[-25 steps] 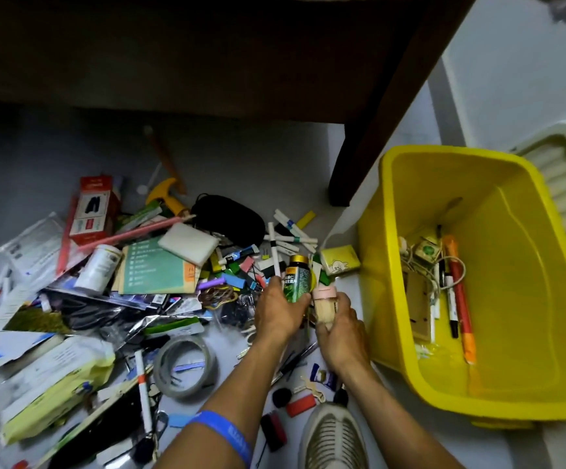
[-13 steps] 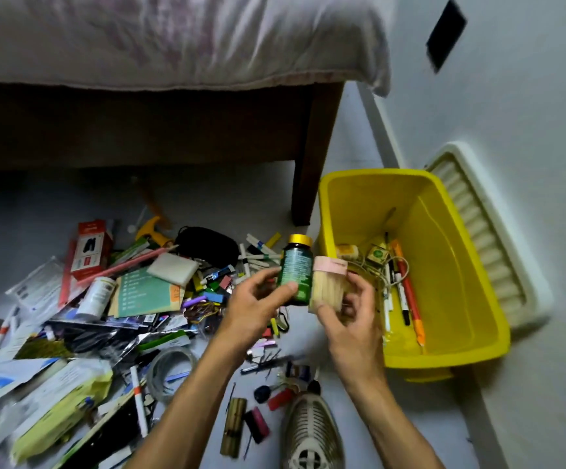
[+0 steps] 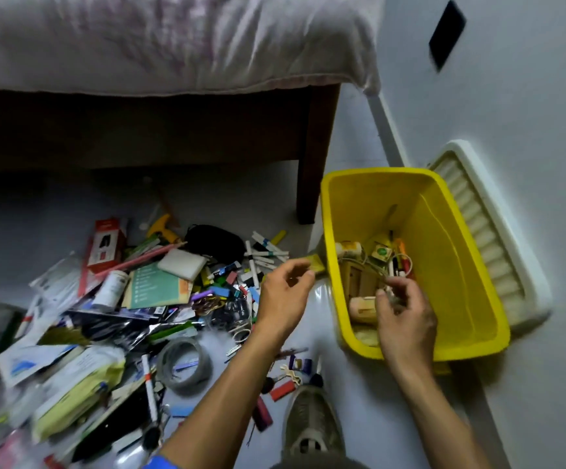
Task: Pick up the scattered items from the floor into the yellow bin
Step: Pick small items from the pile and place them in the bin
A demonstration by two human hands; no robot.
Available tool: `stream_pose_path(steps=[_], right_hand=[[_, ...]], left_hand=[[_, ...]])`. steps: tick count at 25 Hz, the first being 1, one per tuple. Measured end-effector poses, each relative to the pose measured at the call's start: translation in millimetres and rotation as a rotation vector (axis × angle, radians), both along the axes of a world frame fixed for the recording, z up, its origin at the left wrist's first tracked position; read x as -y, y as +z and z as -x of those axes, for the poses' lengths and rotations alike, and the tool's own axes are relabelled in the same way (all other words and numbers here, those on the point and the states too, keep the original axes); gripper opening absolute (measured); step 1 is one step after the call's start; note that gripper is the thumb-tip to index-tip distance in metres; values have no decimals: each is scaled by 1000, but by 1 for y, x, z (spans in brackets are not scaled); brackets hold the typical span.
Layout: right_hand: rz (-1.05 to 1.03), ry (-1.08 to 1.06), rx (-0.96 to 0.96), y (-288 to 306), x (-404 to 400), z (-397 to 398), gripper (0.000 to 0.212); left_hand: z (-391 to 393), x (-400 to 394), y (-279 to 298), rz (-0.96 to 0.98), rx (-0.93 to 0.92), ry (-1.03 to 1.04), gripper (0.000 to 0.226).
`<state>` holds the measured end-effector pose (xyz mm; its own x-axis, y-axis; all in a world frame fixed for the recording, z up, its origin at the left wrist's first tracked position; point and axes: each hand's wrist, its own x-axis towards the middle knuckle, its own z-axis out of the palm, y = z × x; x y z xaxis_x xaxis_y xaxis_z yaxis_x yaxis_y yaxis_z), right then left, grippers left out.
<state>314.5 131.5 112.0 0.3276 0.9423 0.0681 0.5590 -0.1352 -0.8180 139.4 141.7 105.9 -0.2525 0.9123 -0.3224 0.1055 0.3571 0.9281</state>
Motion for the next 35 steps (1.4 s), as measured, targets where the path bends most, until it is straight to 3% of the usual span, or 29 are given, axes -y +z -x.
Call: stream_pose_path(steps=[5, 8, 10, 13, 18, 23, 26, 29, 32, 35], right_hand=[[-151, 370, 91, -21, 31, 69, 18], [95, 578, 135, -65, 51, 97, 17], [290, 687, 294, -101, 58, 108, 23], [386, 840, 609, -140, 59, 113, 35], [384, 1008, 894, -167, 50, 119, 36], [335, 939, 638, -161, 53, 114, 14], [355, 1048, 706, -160, 65, 108, 16], [417, 1167, 768, -169, 74, 105, 28], [411, 1210, 773, -174, 72, 113, 25], [439, 1221, 697, -172, 67, 115, 36]], left_hand=[[56, 44, -52, 194, -42, 168, 21], [79, 87, -93, 399, -250, 101, 19], [91, 120, -118, 550, -430, -2, 17], [92, 162, -144, 615, -598, -205, 24], [85, 171, -160, 552, -530, -265, 34], [80, 165, -160, 513, -478, -169, 28], [82, 168, -164, 480, -472, -121, 9], [91, 175, -166, 534, -387, -127, 7], [92, 182, -163, 612, -321, -166, 22], [73, 190, -162, 609, -447, -232, 54]])
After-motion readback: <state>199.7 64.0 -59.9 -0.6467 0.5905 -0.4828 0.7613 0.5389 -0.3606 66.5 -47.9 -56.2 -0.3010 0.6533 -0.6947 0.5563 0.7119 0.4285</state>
